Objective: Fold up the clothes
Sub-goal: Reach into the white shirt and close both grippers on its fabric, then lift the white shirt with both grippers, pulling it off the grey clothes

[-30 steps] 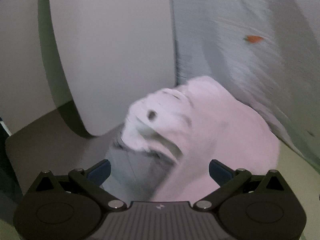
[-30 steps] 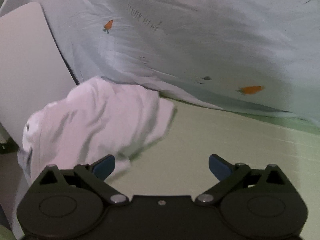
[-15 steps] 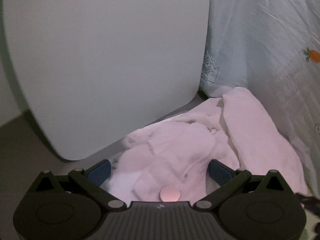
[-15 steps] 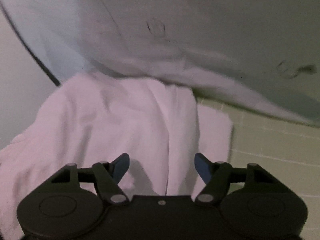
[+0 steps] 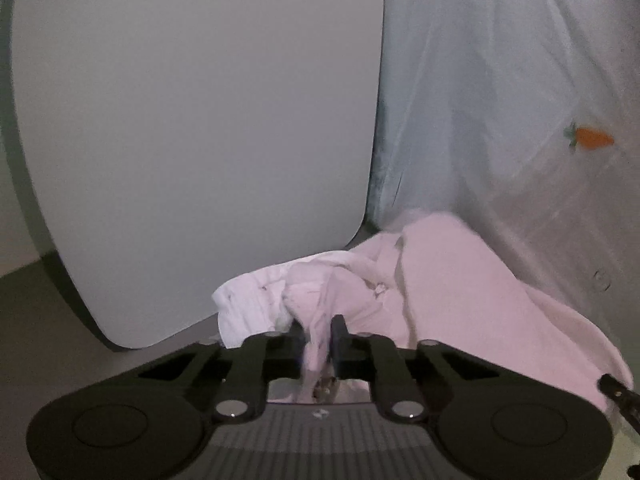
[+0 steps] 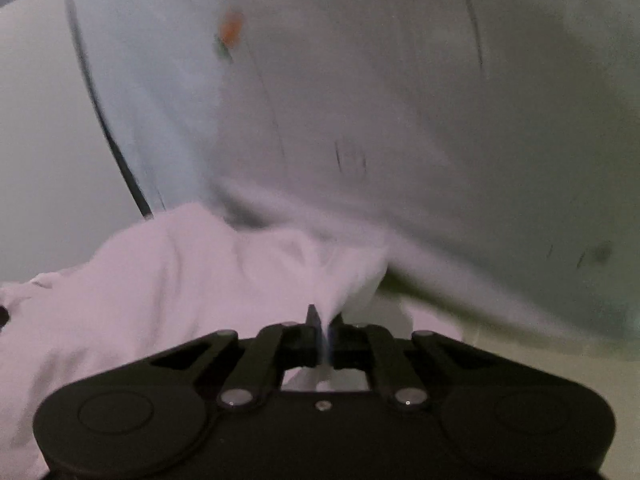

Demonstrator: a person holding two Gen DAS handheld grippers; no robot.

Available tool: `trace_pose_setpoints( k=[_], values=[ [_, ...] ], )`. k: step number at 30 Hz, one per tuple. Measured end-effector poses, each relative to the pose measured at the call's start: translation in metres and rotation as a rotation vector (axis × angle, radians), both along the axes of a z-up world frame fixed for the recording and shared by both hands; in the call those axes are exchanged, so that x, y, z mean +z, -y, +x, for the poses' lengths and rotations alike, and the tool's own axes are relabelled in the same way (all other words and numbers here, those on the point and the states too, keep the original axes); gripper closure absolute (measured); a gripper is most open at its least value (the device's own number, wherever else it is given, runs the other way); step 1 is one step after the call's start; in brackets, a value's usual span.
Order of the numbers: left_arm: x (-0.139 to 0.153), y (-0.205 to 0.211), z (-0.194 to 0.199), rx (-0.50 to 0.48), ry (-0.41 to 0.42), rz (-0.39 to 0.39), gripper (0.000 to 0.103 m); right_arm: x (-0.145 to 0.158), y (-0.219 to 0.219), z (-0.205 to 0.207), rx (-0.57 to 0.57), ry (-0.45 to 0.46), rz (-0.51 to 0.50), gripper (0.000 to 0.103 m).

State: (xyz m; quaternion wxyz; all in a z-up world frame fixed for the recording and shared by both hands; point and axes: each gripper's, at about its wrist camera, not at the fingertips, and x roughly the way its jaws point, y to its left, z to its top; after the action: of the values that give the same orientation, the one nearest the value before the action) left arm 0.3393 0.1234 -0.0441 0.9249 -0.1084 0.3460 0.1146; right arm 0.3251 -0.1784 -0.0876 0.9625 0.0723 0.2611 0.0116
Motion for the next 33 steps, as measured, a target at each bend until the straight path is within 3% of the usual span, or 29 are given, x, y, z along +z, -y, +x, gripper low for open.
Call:
trace_pose_setpoints(
  k=[9,15,19,28,33],
  values=[
    [0.066,0.045,-0.066,-0.124,0.133,0.0,0.096,0.094,0.0,-0.116,-0.06,0.26,-0.157,0.1],
    [0.105,0.08,-0.142,-0.209,0.226,0.003,0.096,0.14,0.036,-0.221,-0.231,0.388,-0.234,0.1],
    [0.125,0.108,-0.186,-0.279,0.264,-0.017,0.096,0.169,0.077,-0.296,-0.371,0.453,-0.234,0.1],
    [0.136,0.202,-0.282,-0.458,0.27,-0.081,0.096,0.197,0.184,-0.45,-0.642,0.503,-0.302,0.1],
    [0.14,0.246,-0.333,-0.514,0.262,-0.121,0.096,0.203,0.234,-0.522,-0.724,0.489,-0.301,0.1]
  ],
)
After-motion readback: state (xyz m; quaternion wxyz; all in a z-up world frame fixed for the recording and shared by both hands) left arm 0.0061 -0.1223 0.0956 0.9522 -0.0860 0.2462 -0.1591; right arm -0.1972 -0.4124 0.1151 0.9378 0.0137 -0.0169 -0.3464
